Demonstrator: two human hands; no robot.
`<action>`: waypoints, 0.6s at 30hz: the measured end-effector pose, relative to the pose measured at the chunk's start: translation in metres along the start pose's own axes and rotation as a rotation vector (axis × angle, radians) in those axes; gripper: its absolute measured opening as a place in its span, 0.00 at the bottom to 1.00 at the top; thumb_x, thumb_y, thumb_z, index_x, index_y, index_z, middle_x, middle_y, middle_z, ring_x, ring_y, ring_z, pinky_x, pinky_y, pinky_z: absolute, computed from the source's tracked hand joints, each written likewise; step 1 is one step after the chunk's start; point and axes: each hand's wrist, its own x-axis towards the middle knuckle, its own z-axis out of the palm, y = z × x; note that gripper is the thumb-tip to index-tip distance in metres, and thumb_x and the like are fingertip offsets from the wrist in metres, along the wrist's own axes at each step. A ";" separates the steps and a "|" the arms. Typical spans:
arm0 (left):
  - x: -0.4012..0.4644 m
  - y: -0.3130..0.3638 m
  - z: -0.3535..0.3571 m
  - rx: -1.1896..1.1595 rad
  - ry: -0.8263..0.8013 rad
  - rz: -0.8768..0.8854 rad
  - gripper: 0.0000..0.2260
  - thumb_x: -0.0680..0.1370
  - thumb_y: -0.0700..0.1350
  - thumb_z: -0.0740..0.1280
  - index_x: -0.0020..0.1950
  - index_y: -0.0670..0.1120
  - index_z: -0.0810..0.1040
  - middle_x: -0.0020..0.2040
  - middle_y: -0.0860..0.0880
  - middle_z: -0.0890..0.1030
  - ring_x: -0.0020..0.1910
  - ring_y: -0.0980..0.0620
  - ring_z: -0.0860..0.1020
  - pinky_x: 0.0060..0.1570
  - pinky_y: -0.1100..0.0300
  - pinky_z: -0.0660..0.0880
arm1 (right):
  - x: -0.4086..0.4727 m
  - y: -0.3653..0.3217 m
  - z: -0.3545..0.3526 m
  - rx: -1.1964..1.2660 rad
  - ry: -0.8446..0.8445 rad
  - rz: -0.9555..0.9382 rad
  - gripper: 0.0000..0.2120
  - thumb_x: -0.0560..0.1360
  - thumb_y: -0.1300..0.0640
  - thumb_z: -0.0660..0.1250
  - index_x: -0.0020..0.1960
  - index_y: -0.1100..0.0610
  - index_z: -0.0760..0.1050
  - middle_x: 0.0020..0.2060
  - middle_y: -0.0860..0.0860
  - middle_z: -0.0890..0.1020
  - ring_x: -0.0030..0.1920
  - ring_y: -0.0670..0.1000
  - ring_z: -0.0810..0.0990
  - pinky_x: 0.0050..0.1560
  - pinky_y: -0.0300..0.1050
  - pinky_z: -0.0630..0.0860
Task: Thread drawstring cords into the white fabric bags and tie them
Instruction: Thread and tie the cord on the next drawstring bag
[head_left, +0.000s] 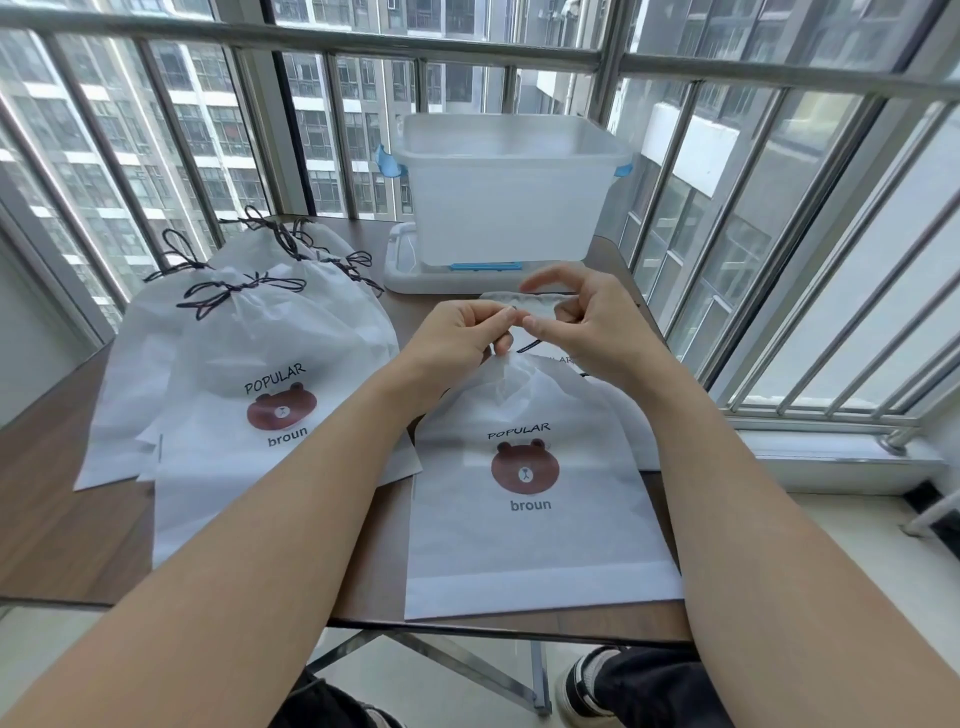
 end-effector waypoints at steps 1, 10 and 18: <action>0.000 0.001 0.000 0.006 -0.008 -0.002 0.11 0.83 0.47 0.62 0.50 0.49 0.85 0.32 0.52 0.73 0.36 0.49 0.65 0.38 0.61 0.63 | 0.000 -0.001 0.000 0.009 -0.008 -0.032 0.11 0.76 0.59 0.73 0.58 0.52 0.81 0.22 0.42 0.62 0.24 0.46 0.59 0.26 0.38 0.62; -0.004 0.006 0.001 0.009 -0.144 -0.050 0.15 0.85 0.47 0.57 0.58 0.47 0.83 0.34 0.52 0.71 0.37 0.58 0.68 0.46 0.68 0.66 | 0.001 0.001 0.002 0.002 0.076 -0.121 0.02 0.73 0.57 0.78 0.45 0.55 0.88 0.21 0.42 0.61 0.26 0.46 0.57 0.30 0.39 0.57; -0.004 0.007 0.003 -0.016 -0.100 -0.021 0.11 0.84 0.43 0.62 0.55 0.42 0.84 0.37 0.51 0.75 0.40 0.56 0.72 0.46 0.67 0.69 | 0.007 0.004 0.006 0.321 0.022 0.211 0.06 0.81 0.59 0.67 0.46 0.56 0.78 0.25 0.47 0.69 0.23 0.46 0.60 0.23 0.38 0.57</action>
